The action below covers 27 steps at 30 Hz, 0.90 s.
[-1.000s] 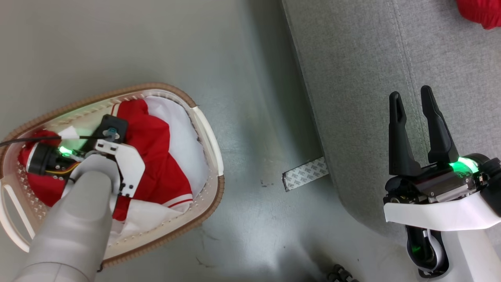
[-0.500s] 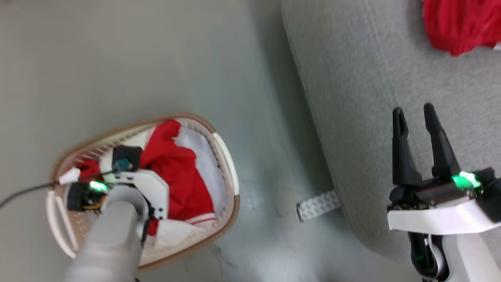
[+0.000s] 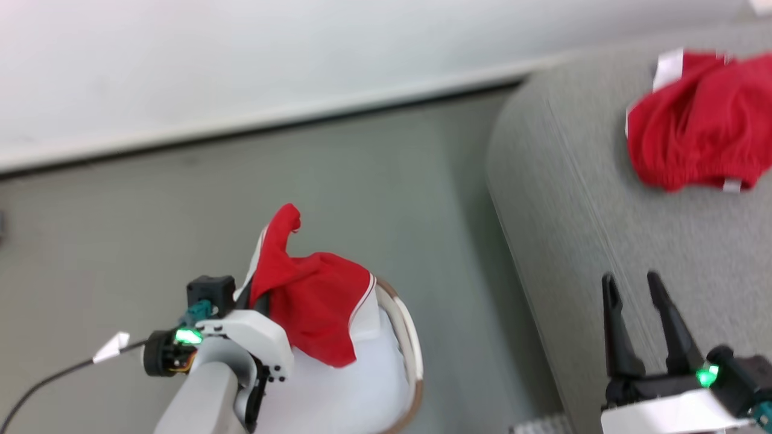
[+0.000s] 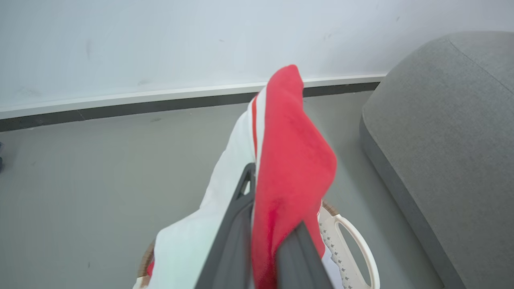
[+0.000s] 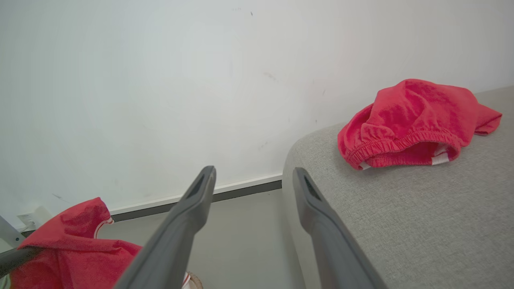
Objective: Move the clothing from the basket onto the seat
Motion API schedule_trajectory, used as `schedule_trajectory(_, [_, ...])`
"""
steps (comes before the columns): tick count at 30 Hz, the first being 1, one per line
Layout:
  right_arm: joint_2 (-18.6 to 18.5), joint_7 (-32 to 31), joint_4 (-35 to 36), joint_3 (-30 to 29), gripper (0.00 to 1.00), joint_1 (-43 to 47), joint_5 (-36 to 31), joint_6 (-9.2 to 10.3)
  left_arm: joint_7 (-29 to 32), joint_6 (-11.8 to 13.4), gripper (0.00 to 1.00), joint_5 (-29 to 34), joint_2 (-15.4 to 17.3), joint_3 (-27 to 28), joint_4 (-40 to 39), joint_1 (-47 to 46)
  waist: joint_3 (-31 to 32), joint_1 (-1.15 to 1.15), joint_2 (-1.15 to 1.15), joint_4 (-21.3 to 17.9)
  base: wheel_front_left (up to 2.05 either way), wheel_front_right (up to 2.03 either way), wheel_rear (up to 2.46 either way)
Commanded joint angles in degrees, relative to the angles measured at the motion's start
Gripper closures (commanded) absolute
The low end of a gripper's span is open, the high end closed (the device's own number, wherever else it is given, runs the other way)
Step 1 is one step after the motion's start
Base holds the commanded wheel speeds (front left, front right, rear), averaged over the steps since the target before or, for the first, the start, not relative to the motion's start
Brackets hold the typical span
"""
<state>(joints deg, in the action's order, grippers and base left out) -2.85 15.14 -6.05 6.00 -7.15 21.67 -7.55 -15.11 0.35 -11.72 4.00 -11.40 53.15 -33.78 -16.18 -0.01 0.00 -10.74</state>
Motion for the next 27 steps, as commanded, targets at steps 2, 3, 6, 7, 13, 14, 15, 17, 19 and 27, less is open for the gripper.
schedule_trajectory(2, [-0.12,0.01,-0.72,-0.17,0.0,2.59,-0.15,0.13,-0.05,-0.68,1.0,-1.35,-0.37,-0.01,-3.02,2.3,8.58,0.01,0.0,5.13,0.0,0.0,0.0])
schedule_trajectory(3, [-0.12,0.01,-1.0,-0.19,0.0,3.19,-0.08,0.13,-0.04,-0.78,1.0,-1.75,-0.45,-0.11,-4.13,2.93,9.82,0.01,0.0,5.47,0.0,0.0,0.0])
schedule_trajectory(6, [-0.12,0.01,-1.52,0.22,0.0,4.88,-0.15,0.13,0.74,-1.07,1.0,-2.59,-0.62,-0.41,-8.14,4.31,12.78,0.01,0.0,6.09,0.0,0.0,0.0])
schedule_trajectory(7, [-0.12,0.01,-1.67,0.32,0.0,5.29,-0.14,0.14,1.23,-0.93,1.0,-2.8,-0.65,-0.51,-9.72,4.58,13.51,0.01,0.0,6.22,0.0,0.0,0.0])
schedule_trajectory(13, [-0.12,0.01,-1.84,0.75,0.0,6.88,-0.23,0.13,4.07,0.1,1.0,-4.18,-0.71,-0.61,-19.38,6.28,16.36,0.01,0.0,6.6,0.0,0.0,0.0])
schedule_trajectory(14, [-0.12,0.01,-1.83,0.78,0.0,7.09,-0.31,0.13,4.75,0.21,1.0,-4.39,-0.72,-0.68,-21.66,6.64,16.73,0.01,0.0,6.64,0.0,0.0,0.0])
schedule_trajectory(15, [-0.12,0.01,-1.87,0.83,0.0,7.36,-0.35,0.14,5.42,0.54,1.0,-4.62,-0.69,-0.67,-23.84,7.03,17.13,0.01,0.0,6.67,0.0,0.0,0.0])
schedule_trajectory(17, [-0.12,0.01,-2.04,0.96,0.0,7.88,-0.38,0.13,6.86,0.92,1.0,-4.86,-0.29,-0.64,-28.1,7.65,17.94,0.01,0.0,6.66,0.0,0.0,0.0])
schedule_trajectory(19, [-0.12,0.01,-2.11,0.99,0.0,8.18,-0.37,0.13,8.44,1.35,1.0,-5.05,0.06,-0.52,-32.2,8.17,18.65,0.01,0.0,6.62,0.0,0.0,0.0])
schedule_trajectory(27, [-0.12,0.01,-2.57,1.64,0.0,9.41,-0.71,0.13,14.37,2.58,1.0,-5.05,2.04,-0.68,-44.2,9.17,20.83,0.01,0.0,6.09,0.0,0.0,0.0])
